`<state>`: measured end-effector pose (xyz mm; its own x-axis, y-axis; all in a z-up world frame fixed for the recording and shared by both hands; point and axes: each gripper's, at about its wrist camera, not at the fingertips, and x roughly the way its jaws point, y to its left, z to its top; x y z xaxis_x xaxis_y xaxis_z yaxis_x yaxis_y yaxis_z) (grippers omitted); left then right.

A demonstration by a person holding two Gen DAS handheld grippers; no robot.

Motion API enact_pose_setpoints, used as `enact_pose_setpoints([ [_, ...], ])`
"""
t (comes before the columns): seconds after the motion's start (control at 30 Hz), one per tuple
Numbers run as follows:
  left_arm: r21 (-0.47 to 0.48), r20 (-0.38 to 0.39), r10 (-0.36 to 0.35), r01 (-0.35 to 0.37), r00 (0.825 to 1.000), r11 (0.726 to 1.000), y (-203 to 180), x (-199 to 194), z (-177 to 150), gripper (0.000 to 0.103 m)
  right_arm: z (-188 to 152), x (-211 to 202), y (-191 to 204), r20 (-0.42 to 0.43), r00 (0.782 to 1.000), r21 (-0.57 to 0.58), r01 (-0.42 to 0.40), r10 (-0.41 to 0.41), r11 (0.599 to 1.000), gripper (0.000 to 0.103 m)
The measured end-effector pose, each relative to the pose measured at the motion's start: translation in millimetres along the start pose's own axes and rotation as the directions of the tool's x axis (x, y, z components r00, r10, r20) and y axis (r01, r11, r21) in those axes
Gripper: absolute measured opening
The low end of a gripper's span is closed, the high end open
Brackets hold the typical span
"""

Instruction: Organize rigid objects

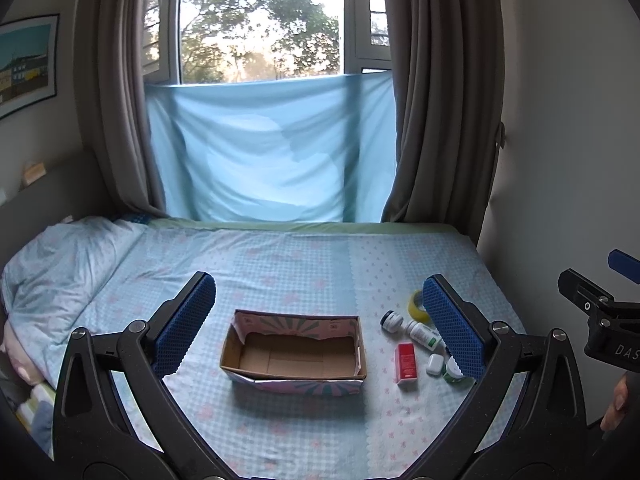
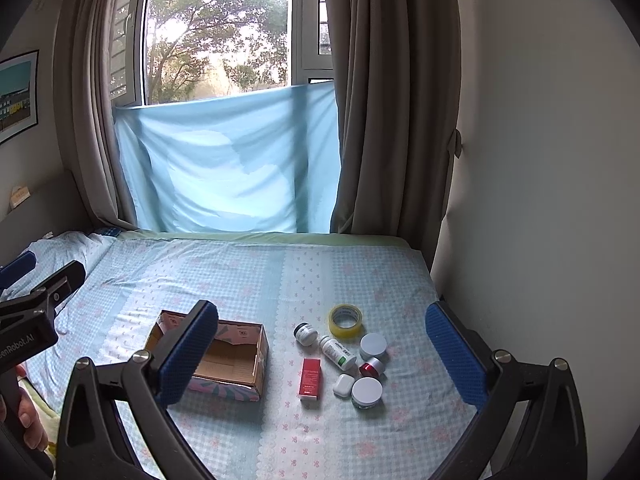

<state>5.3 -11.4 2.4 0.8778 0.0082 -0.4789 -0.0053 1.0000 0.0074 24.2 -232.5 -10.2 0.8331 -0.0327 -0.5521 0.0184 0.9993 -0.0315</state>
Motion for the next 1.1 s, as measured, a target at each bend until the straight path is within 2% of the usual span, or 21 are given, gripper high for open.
enact_pose_setpoints([
  [1.1,0.004,0.017,-0.037,0.037,0.999,0.999,6.7,2.4,2.1,0.103,-1.2,3.9,-4.0,0.012,1.0,0.004,0.008,-0.008,1.0,0.103],
])
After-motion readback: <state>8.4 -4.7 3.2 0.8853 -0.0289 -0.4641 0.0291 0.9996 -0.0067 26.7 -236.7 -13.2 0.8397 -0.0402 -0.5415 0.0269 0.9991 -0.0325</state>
